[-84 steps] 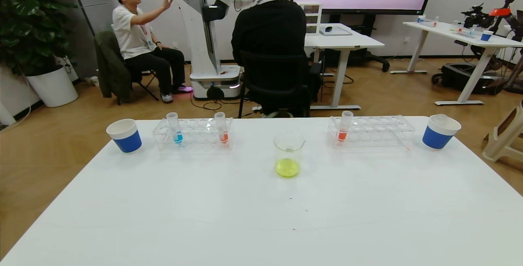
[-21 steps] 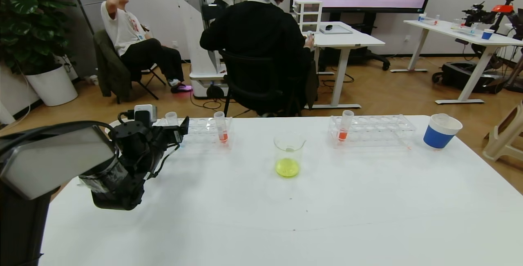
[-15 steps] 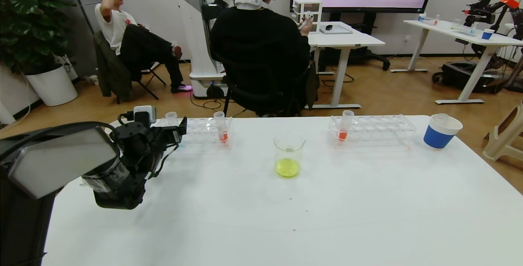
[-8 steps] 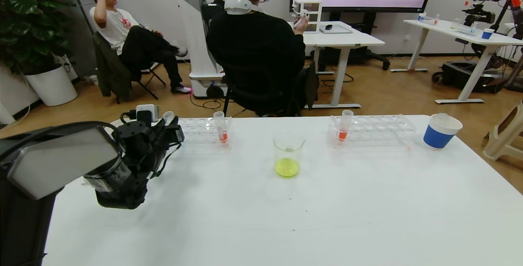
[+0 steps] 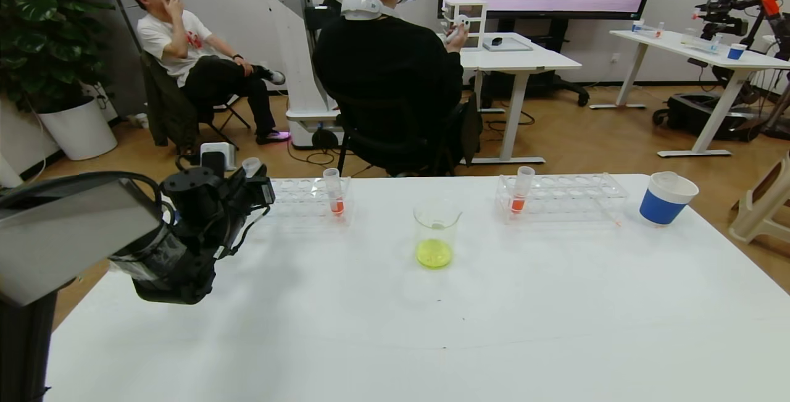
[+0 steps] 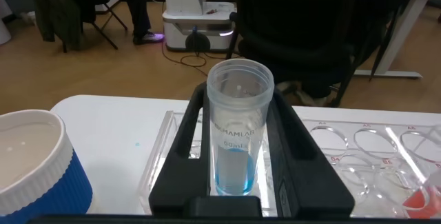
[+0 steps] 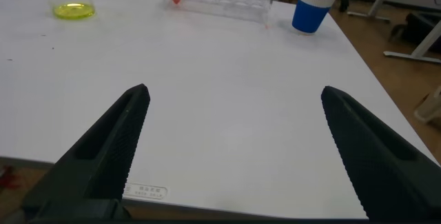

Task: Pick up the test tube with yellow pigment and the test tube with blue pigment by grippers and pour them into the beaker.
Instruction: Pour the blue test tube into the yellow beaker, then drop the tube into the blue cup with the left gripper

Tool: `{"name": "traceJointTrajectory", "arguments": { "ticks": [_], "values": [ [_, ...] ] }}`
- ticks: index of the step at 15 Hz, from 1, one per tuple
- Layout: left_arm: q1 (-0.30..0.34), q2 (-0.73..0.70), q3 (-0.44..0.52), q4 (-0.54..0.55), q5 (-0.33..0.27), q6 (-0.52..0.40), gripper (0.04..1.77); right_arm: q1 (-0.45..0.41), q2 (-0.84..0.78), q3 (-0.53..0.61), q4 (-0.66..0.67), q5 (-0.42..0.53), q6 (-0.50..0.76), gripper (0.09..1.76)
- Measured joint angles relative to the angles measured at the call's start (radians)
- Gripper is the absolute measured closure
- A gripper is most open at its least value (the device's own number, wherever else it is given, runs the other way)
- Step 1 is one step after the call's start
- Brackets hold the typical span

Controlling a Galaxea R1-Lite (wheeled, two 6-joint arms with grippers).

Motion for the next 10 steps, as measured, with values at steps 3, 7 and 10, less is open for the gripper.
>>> {"name": "traceJointTrajectory", "arguments": {
  "ticks": [3,7,10],
  "values": [
    [-0.006,-0.065,-0.017,0.105,-0.003,0.019,1.31,0.0,0.0,0.0,0.0,0.0,0.0,0.11],
    [-0.013,-0.118,-0.017,0.137,-0.003,0.026,1.31,0.0,0.0,0.0,0.0,0.0,0.0,0.11],
    [-0.022,-0.137,-0.014,0.143,-0.004,0.031,1.31,0.0,0.0,0.0,0.0,0.0,0.0,0.11]
  ]
}}
